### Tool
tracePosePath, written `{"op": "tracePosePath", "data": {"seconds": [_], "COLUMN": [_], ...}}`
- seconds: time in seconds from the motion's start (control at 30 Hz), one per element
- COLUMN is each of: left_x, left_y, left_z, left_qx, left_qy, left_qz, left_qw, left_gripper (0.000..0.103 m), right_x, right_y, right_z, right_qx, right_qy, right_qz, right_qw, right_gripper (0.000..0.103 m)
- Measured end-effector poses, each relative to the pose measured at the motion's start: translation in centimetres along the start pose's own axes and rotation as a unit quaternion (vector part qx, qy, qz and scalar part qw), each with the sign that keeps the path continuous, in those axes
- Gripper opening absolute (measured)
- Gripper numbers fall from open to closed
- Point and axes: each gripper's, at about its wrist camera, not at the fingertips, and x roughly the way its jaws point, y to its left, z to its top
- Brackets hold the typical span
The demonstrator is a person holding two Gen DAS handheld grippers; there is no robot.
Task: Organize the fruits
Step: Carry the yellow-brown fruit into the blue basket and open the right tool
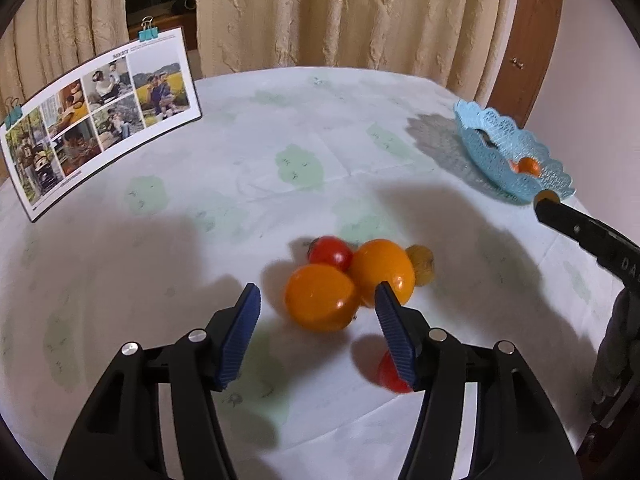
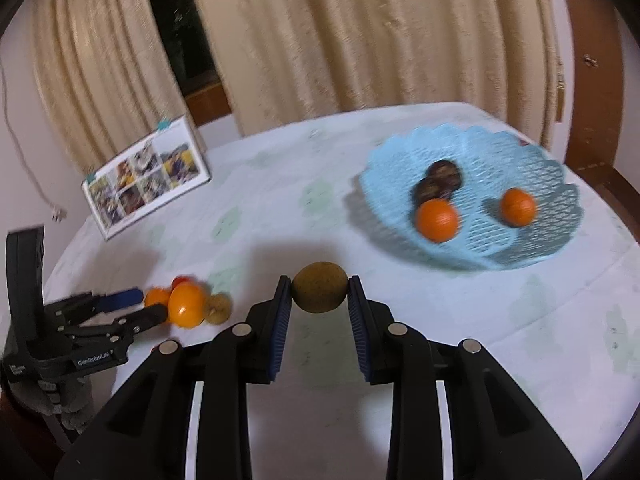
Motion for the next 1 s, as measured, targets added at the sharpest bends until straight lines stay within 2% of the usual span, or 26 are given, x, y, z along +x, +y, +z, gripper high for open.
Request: {"op": "tracePosePath", "data": {"seconds": [0.13,0.23,0.43,0.63,0.67,0.7,0.73,0.8,0.9,1.0], "left_x": [0.3,0.4,0.5,0.8,0.8,0.8,0.8,0.7,0.4,-0.2], "left_y": [0.6,1.0,1.2,1.2,1.2,1.3,1.2,1.3,1.4,1.5], "left_z": [0.2,0.0,0.0,0.1,0.1,0.1,0.1,0.1,0.1,0.2], "left_qx": [-0.013,-0.025,-0.032,-0.035,-0.035,-0.035,-0.034,-0.033,-0.036,-0.038], "left_qy": [0.006,0.01,0.009,0.012,0.013,0.014,0.014,0.014,0.011,0.002], "left_qz": [-0.015,-0.03,-0.034,-0.043,-0.046,-0.048,-0.048,-0.048,-0.048,-0.047], "left_qw": [0.9998,0.9992,0.9989,0.9984,0.9982,0.9981,0.9982,0.9982,0.9982,0.9982], "left_gripper": [0.044,0.044,0.045,0.045,0.044,0.043,0.043,0.043,0.042,0.042], "right_x": [-0.7,-0.8,0.1,1.2,1.2,1.1,0.7,0.0,-0.8,-1.0], "right_y": [-2.5,-5.0,-8.6,-9.7,-9.7,-9.6,-9.6,-9.2,-8.0,-5.3], "right_z": [1.3,2.5,4.0,4.2,4.1,4.0,3.9,3.9,3.8,3.4], "right_qx": [0.025,0.052,0.084,0.098,0.1,0.103,0.109,0.107,0.095,0.06], "right_qy": [-0.025,-0.039,-0.046,-0.041,-0.043,-0.049,-0.062,-0.082,-0.097,-0.097], "right_qz": [-0.024,-0.047,-0.085,-0.1,-0.105,-0.111,-0.118,-0.13,-0.126,-0.098], "right_qw": [0.999,0.997,0.992,0.989,0.988,0.987,0.985,0.982,0.983,0.989], "right_gripper": [0.029,0.03,0.03,0.031,0.041,0.059,0.064,0.065,0.065,0.065]}}
